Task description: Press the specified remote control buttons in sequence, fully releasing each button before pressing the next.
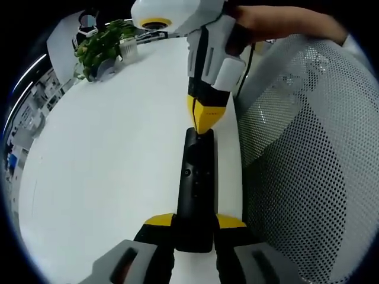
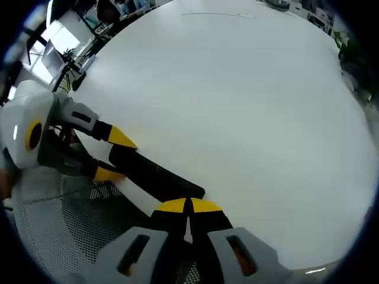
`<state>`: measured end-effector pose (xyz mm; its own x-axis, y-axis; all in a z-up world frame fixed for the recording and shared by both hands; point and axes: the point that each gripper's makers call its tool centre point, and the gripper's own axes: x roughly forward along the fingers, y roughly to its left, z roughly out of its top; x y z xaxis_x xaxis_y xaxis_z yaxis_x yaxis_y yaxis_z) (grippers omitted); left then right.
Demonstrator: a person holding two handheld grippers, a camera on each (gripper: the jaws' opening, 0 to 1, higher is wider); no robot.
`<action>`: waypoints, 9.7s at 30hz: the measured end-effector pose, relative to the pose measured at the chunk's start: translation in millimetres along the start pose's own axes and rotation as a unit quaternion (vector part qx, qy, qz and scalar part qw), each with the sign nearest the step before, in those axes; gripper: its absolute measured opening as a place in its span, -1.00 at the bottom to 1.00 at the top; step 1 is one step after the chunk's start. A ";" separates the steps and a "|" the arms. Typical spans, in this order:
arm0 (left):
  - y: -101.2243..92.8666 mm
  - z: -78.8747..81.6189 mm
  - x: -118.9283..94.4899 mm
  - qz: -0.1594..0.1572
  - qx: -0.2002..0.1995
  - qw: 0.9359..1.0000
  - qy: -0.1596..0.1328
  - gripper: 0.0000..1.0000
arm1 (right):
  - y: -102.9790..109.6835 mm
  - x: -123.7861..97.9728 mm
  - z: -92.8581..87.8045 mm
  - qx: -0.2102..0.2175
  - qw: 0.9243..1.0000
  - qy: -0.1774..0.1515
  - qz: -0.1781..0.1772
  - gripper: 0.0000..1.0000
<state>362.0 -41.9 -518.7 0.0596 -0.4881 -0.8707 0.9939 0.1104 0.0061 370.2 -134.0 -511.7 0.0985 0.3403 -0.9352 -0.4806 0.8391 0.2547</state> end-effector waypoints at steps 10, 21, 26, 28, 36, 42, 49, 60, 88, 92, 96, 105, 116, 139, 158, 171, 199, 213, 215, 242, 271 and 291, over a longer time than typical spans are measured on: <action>0.0 0.2 -0.1 0.000 -0.002 1.000 -0.003 -0.50 | 0.6 -1.3 -0.4 0.015 1.000 0.004 0.001 -1.00; 0.1 0.4 0.0 0.000 -0.005 1.000 -0.007 -0.50 | 7.6 1.6 4.4 0.011 1.000 -0.001 0.018 -1.00; 0.1 0.2 0.0 0.000 -0.005 1.000 -0.007 -0.50 | 6.0 3.4 5.0 0.007 1.000 -0.001 0.016 -1.00; 0.1 0.2 0.1 0.000 -0.005 1.000 -0.007 -0.50 | 5.4 4.0 5.0 0.008 1.000 -0.001 0.016 -1.00; -0.1 0.3 0.2 0.000 -0.005 1.000 -0.006 -0.50 | 4.6 5.5 5.0 0.019 1.000 -0.004 0.021 -1.00; -0.1 0.6 0.3 -0.002 -0.003 1.000 -0.004 -0.50 | 9.7 5.6 3.5 -0.029 1.000 -0.007 -0.001 -1.00; -0.3 0.6 0.4 0.000 -0.003 1.000 -0.004 -0.50 | 7.7 3.7 3.6 -0.018 1.000 -0.016 -0.003 -1.00; -0.3 0.6 0.1 0.001 -0.003 1.000 -0.008 -0.50 | 13.5 0.8 6.0 0.017 1.000 -0.009 0.013 -1.00; -0.1 0.9 0.0 -0.001 -0.001 1.000 -0.007 -0.50 | 22.0 6.9 7.0 0.007 0.999 -0.009 0.030 -1.00; -0.2 1.0 0.1 -0.001 -0.001 1.000 -0.007 -0.50 | 23.3 7.8 6.9 -0.008 1.000 -0.012 0.023 -1.00; -0.2 1.1 0.3 -0.001 -0.001 1.000 -0.008 -0.50 | 22.9 8.1 7.3 -0.011 1.000 -0.005 0.016 -1.00; -0.1 1.6 0.8 0.000 -0.002 1.000 -0.010 -0.50 | 19.9 9.4 8.0 0.052 0.998 0.012 0.035 -1.00; -0.4 1.9 0.9 0.001 -0.002 1.000 -0.012 -0.50 | 19.0 9.0 7.7 0.101 0.993 0.002 0.058 -1.00; -0.5 2.1 0.8 0.000 -0.003 1.000 -0.012 -0.50 | 17.4 10.0 8.8 0.086 0.995 -0.002 0.045 -1.00; -0.6 3.0 1.1 0.000 0.003 1.000 -0.019 -0.51 | 16.9 9.4 9.1 0.104 0.993 -0.001 0.055 -1.00; -0.7 3.4 1.9 0.000 -0.005 1.000 -0.018 -0.53 | 20.1 3.3 25.8 0.113 0.990 -0.046 0.069 -1.00; -1.3 4.8 2.2 0.001 -0.012 1.000 -0.020 -0.51 | 22.6 14.9 21.6 0.092 0.993 -0.037 0.059 -1.00; -1.5 4.8 2.1 0.002 -0.012 1.000 -0.021 -0.51 | 23.2 15.4 22.8 0.098 0.992 -0.042 0.067 -1.00; -1.7 4.7 2.0 0.002 -0.013 1.000 -0.021 -0.51 | 23.4 15.1 22.7 0.098 0.992 -0.041 0.067 -1.00; -1.7 5.0 2.4 0.002 -0.011 1.000 -0.022 -0.51 | 33.5 15.6 18.9 0.095 0.991 -0.014 0.092 -1.00; -1.9 4.8 1.8 0.003 -0.007 1.000 -0.019 -0.51 | 33.2 15.7 16.1 0.092 0.991 -0.019 0.093 -1.00; -2.3 5.0 2.2 0.002 -0.007 1.000 -0.020 -0.51 | 26.1 11.7 10.7 0.118 0.989 -0.001 0.092 -1.00</action>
<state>360.4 -47.6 -518.2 0.0671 -0.5221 -0.8502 0.9922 0.1245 0.0019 368.1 -103.6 -513.4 0.0302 0.4963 -0.8676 -0.2728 0.8391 0.4705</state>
